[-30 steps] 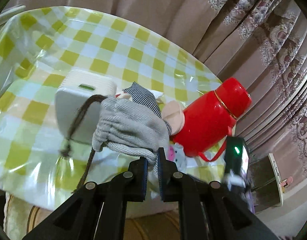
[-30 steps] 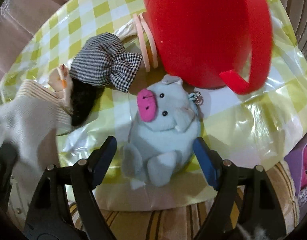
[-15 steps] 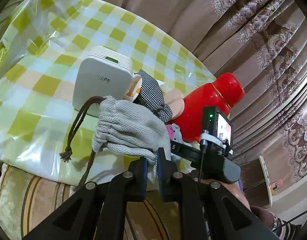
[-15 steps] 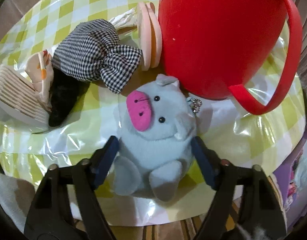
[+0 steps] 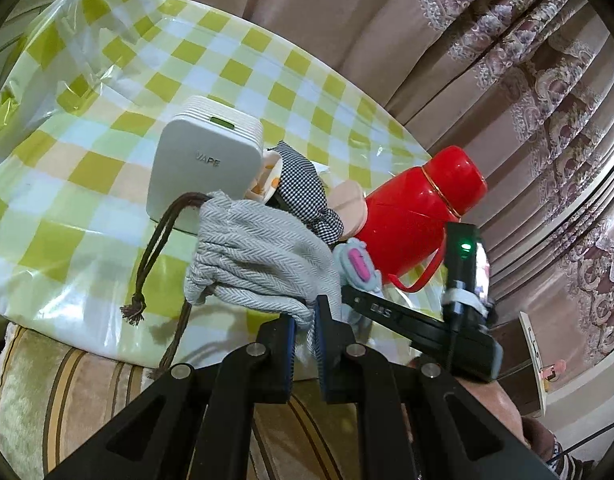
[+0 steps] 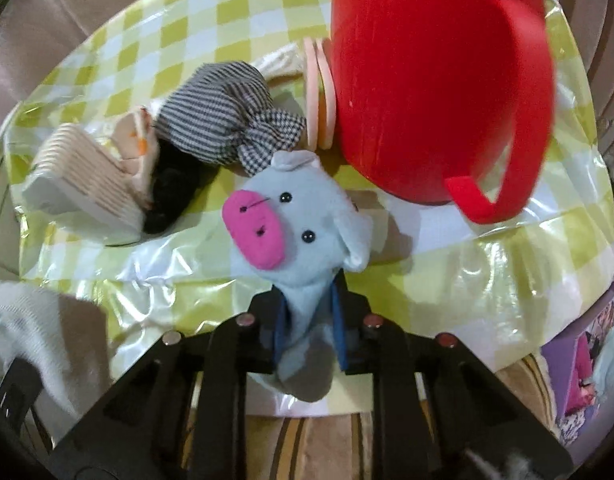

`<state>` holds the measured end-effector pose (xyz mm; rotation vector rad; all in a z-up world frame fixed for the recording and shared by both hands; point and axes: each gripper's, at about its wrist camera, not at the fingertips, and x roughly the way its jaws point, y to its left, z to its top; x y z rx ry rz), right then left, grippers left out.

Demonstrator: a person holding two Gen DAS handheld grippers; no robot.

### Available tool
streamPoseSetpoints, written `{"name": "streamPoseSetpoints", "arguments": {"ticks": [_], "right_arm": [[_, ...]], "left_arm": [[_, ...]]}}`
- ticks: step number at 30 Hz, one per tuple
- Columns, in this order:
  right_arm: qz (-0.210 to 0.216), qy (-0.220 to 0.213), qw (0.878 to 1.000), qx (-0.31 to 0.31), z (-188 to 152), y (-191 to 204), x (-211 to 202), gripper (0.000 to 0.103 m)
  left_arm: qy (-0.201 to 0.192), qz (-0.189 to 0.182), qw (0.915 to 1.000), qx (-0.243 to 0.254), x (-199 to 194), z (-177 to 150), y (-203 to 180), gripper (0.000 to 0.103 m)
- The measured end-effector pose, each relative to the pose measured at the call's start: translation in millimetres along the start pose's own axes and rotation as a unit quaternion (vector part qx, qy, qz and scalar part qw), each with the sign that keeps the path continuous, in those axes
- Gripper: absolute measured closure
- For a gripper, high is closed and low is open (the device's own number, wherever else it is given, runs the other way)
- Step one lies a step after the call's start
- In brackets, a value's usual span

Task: Organize soft objects
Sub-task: 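Carry the grey pouch and pig plush over the white box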

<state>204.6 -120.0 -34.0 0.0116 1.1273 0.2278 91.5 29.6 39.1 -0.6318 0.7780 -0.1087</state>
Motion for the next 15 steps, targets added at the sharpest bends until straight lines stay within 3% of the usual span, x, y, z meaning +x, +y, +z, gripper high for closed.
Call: {"name": "streamPoseSetpoints", "arguments": {"ticks": [8, 15], "right_arm": [[0.009, -0.041, 0.999, -0.020, -16, -11, -42, 0.080], [-0.016, -0.075, 0.997, -0.029, -31, -41, -83, 0.080]], "left_arm": [[0.000, -0.003, 0.9999, 0.011, -3, 2, -8, 0.094], [0.006, -0.012, 0.9992, 0.039, -5, 0, -30, 0.094]]}}
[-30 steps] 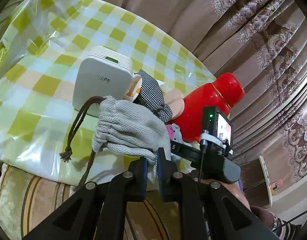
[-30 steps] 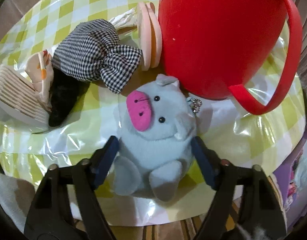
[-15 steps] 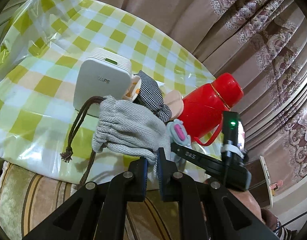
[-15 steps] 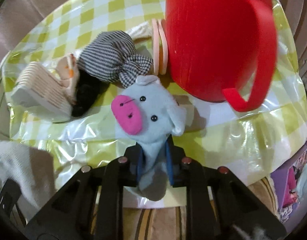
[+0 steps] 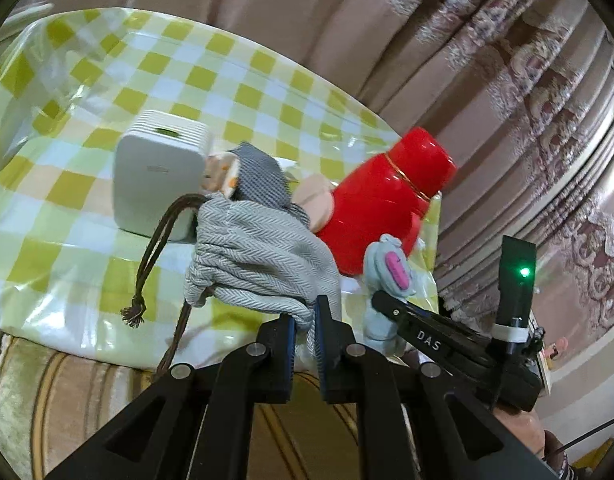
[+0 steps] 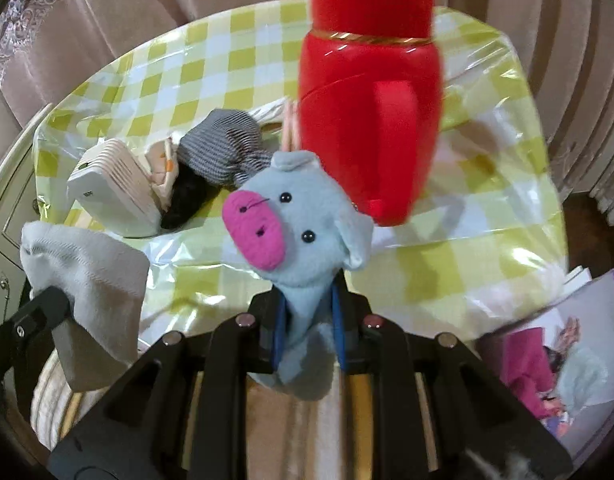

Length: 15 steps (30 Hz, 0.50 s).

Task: Organize soft objects
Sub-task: 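Carry the grey pouch and pig plush over the white box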

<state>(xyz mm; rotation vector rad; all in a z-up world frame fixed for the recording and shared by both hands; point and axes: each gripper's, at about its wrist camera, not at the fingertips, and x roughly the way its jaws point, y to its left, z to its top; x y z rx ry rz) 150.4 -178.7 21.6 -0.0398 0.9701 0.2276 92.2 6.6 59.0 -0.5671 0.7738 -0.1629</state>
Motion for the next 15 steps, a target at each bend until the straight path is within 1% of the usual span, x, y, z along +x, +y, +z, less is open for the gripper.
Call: {"name": "streamPoseSetpoints", "arguments": {"ticks": [7, 15], "right_arm": [[-0.019, -0.017, 1.000, 0.019, -11, -40, -29, 0.080], [-0.029, -0.028, 0.998, 0.055, -22, -83, -49, 0.080]], "left_arm": [[0.018, -0.021, 0.9992, 0.029, 9, -6, -31, 0.094], [0.033, -0.038, 0.9960, 0.073, 19, -12, -77, 0.094]]}}
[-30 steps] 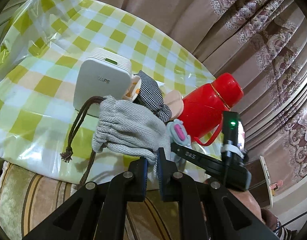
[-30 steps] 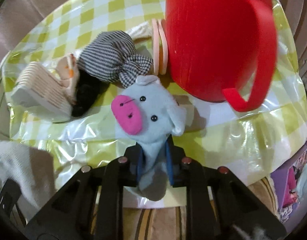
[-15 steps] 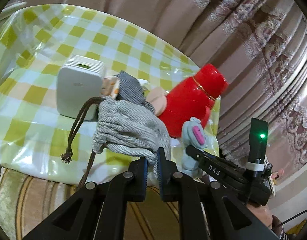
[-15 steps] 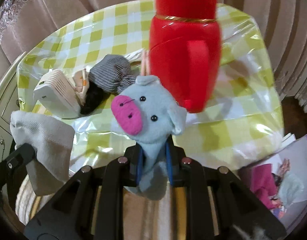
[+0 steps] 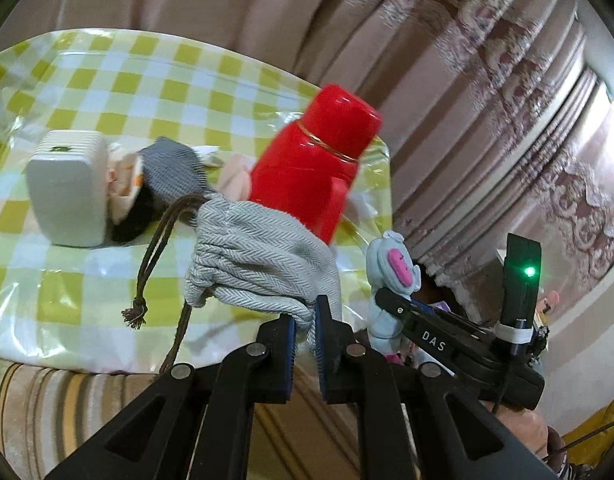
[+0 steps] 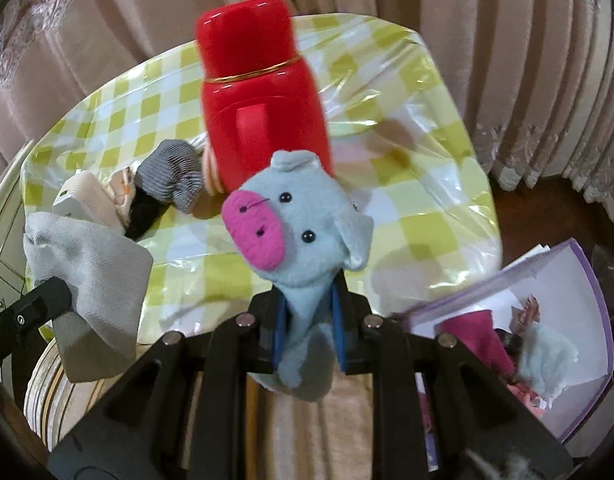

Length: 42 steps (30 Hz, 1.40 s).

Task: Organize soft objects
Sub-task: 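Carry the grey pouch and pig plush over the white box, then open both tools to drop pouch and pig into the box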

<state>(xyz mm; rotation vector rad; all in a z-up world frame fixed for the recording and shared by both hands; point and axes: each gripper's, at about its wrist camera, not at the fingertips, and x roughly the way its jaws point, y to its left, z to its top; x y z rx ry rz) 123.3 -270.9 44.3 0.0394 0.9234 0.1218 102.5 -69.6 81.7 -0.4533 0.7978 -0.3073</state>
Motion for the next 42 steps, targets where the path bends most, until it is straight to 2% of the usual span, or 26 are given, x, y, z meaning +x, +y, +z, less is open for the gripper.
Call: {"name": "streamPoseSetpoints", "arguments": {"ticks": [11, 20, 35, 38, 40, 41, 42], "right_arm": [[-0.033, -0.011, 0.999, 0.041, -11, -81, -25, 0.080], [-0.078, -0.020, 0.994, 0.074, -20, -141, -42, 0.080], [-0.129, -0.015, 0.985, 0.117, -40, -210, -57, 0.079], [-0.136, -0.008, 0.982, 0.127, -45, -222, -57, 0.076], [-0.144, -0.006, 0.981, 0.132, -47, -228, -57, 0.072], [-0.144, -0.005, 0.980, 0.135, -48, -231, -57, 0.069], [-0.143, -0.004, 0.980, 0.139, -49, -234, -57, 0.062]], "left_arm": [[0.040, -0.031, 0.9974, 0.051, 31, -7, -58, 0.094], [0.088, -0.072, 0.9883, 0.102, 72, -13, -118, 0.094], [0.182, -0.125, 0.9587, 0.180, 133, -51, -204, 0.094], [0.199, -0.131, 0.9521, 0.192, 143, -62, -216, 0.094], [0.209, -0.136, 0.9478, 0.198, 149, -67, -223, 0.088], [0.218, -0.142, 0.9442, 0.202, 153, -70, -227, 0.080], [0.226, -0.145, 0.9414, 0.204, 156, -72, -228, 0.075]]}}
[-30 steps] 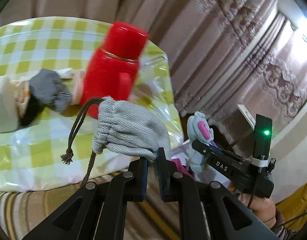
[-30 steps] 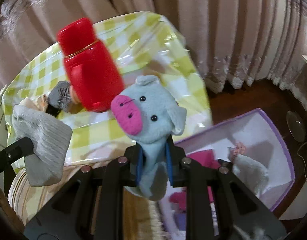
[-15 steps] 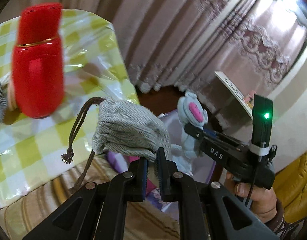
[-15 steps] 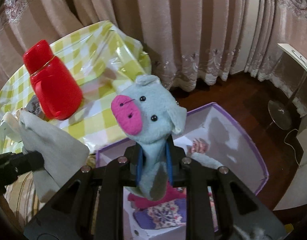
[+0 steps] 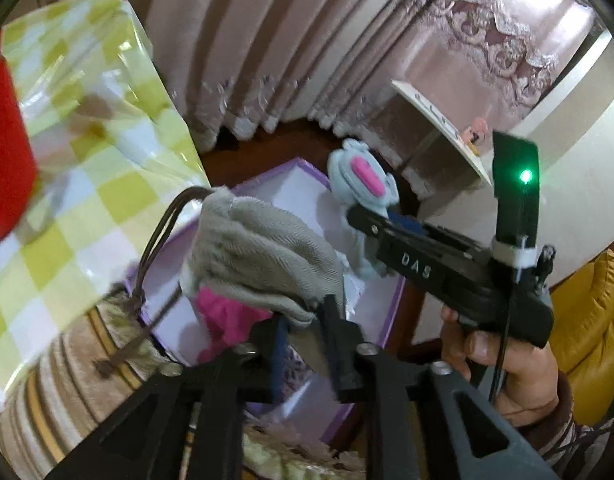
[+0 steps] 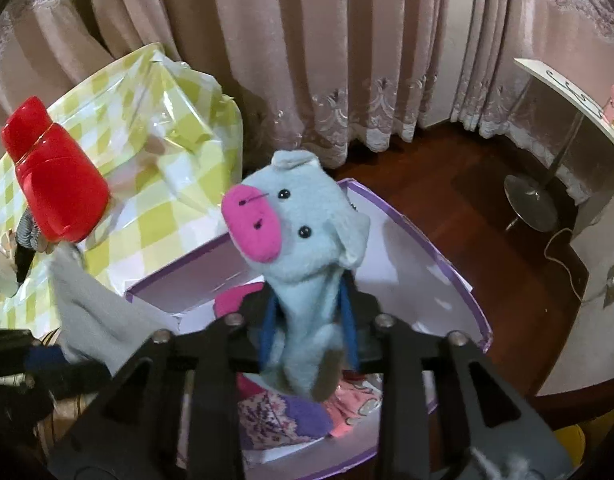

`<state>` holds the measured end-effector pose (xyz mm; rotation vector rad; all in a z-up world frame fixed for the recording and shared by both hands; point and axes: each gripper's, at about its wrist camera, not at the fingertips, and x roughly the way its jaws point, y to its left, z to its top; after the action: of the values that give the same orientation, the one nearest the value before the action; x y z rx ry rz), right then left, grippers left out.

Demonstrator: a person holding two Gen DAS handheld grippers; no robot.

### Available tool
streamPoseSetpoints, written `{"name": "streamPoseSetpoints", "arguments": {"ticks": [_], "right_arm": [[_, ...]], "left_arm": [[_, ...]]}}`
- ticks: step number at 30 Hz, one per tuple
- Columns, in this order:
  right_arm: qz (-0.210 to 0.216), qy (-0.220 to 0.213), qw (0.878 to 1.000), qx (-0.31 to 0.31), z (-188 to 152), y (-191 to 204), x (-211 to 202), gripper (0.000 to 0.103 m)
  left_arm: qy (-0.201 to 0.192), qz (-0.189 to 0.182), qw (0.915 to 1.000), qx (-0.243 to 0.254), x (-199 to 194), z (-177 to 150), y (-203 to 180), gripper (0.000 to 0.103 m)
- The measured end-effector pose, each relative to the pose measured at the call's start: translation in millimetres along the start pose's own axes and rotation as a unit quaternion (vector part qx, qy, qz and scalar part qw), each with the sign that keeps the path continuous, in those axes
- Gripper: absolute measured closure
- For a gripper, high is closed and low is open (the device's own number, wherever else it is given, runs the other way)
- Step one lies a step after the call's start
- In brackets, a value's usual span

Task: Organize soft objects
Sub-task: 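Open both tools to drop pouch and pig into the box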

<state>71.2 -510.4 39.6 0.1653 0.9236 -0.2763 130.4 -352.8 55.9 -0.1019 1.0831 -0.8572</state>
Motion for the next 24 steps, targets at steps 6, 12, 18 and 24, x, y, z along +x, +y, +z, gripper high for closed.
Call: {"name": "streamPoseSetpoints", "arguments": {"ticks": [6, 12, 18, 24], "right_arm": [[0.000, -0.005, 1.000, 0.000, -2, -4, -2, 0.037], [0.003, -0.010, 1.000, -0.008, -1, 2, -7, 0.035], [0.012, -0.034, 0.998, -0.047, 2, 21, -24, 0.035], [0.052, -0.051, 0.990, -0.119, 0, 66, -43, 0.035]], "left_arm": [[0.029, -0.004, 0.9996, -0.004, 16, -4, -3, 0.049], [0.033, -0.008, 0.9994, -0.006, 15, -6, -2, 0.047], [0.005, 0.004, 0.9999, -0.013, -7, -12, 8, 0.041], [-0.055, 0.064, 0.9959, 0.032, -50, -33, 21, 0.039]]}}
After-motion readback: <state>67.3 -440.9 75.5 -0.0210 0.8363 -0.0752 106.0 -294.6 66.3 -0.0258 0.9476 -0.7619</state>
